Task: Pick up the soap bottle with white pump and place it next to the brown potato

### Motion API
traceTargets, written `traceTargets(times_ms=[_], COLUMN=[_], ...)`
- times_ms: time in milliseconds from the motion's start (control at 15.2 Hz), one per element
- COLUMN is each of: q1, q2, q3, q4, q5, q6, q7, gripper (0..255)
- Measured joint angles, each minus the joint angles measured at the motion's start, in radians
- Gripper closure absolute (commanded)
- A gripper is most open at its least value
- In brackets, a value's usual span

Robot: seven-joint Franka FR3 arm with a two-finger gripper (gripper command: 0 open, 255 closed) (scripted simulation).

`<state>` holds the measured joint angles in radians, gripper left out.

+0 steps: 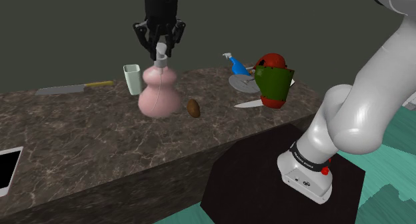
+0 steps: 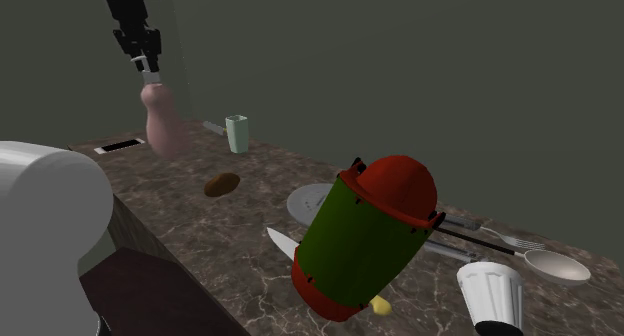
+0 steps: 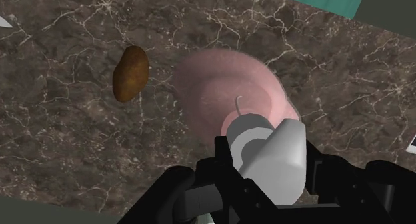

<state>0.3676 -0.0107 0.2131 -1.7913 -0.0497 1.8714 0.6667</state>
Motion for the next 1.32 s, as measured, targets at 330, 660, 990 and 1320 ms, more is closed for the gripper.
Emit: traceTargets(times_ms=[330, 660, 990, 1320], q1=[0.0, 0.0, 0.001, 0.0], q2=[0.001, 0.009, 0.022, 0.032], q3=[0.001, 0.0, 0.001, 0.0], q4=[-0.068, -0.123, -0.178, -0.204], q5=[-0.001, -0.005, -0.01, -0.013], q6=[0.068, 0.132, 0.199, 0.235], q7=[0.005, 0.007, 0.015, 0.017], gripper=[255, 255, 255, 255])
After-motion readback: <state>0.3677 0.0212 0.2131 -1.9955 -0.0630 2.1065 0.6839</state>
